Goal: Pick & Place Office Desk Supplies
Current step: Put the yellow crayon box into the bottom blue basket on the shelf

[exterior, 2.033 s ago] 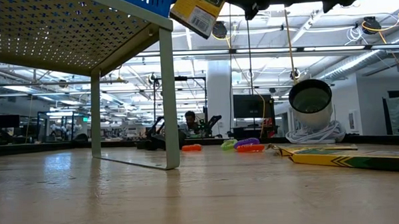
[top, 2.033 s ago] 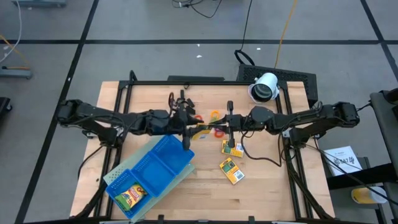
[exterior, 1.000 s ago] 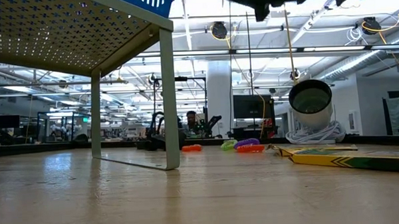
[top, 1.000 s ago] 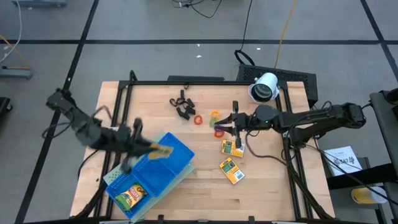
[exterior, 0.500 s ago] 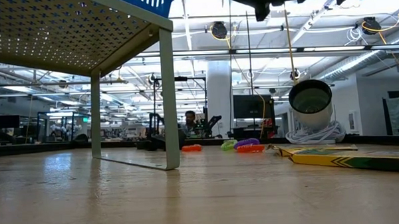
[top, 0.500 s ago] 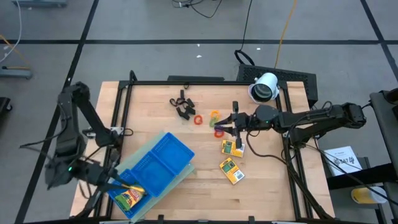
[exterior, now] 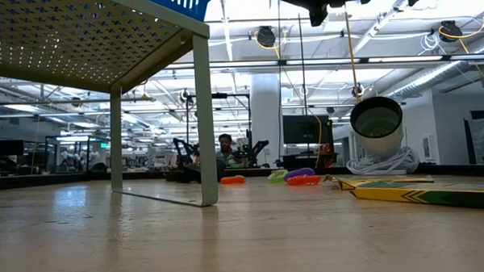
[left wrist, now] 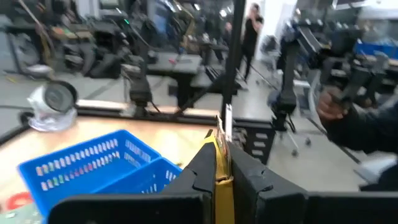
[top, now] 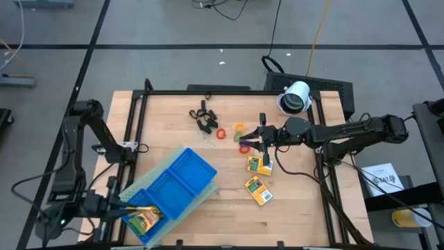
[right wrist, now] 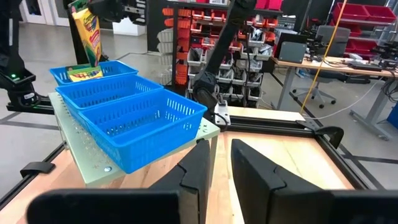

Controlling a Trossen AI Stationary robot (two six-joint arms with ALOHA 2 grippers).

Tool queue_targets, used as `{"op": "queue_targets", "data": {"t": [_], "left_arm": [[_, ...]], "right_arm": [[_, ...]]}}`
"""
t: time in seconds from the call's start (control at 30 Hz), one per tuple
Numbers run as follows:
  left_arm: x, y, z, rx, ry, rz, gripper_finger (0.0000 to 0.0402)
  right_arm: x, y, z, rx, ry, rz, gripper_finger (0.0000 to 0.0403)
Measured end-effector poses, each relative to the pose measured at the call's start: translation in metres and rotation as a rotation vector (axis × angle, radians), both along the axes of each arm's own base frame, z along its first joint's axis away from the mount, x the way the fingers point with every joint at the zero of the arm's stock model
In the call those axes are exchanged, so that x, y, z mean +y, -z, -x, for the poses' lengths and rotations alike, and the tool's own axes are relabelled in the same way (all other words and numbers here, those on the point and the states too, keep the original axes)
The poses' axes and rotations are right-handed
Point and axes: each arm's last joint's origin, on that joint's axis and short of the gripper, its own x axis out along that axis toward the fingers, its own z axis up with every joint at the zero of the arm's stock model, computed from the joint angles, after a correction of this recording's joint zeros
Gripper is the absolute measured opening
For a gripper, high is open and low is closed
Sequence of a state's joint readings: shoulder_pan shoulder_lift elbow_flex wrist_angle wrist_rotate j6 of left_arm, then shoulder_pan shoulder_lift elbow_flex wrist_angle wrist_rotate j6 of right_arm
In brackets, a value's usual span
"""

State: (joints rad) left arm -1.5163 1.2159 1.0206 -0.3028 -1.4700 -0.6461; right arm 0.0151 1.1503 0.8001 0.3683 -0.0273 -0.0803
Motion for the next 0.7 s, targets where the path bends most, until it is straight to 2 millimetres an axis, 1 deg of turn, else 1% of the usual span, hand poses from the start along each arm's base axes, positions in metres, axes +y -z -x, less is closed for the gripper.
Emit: {"op": "queue_targets", "data": {"t": [0.07, 0.13, 0.33, 0.43, 0.6, 0.7], "left_arm": [[-0.005, 0.004, 0.007, -0.035, -0.036, -0.013, 0.0016], [-0.011, 0.010, 0.011, -0.046, -0.035, -0.038, 0.0016], [-0.024, 0.023, 0.012, -0.050, -0.036, -0.118, 0.0024], [-0.025, 0.024, 0.012, -0.052, -0.035, -0.192, 0.0016], [-0.025, 0.024, 0.012, -0.053, -0.031, -0.335, 0.0016], [-0.025, 0.025, 0.012, -0.052, -0.025, -0.417, 0.0031]], "right_arm": [[0.000, 0.000, 0.000, 0.000, 0.000, 0.003, 0.0055], [0.000, 0.000, 0.000, 0.000, 0.000, 0.004, 0.0056], [0.000, 0.000, 0.000, 0.000, -0.002, 0.005, 0.0056], [0.000, 0.000, 0.000, 0.001, -0.003, 0.006, 0.0054], [0.000, 0.001, 0.000, 0.008, -0.003, 0.006, 0.0054], [0.000, 0.001, 0.000, 0.008, -0.004, 0.007, 0.0055]]}}
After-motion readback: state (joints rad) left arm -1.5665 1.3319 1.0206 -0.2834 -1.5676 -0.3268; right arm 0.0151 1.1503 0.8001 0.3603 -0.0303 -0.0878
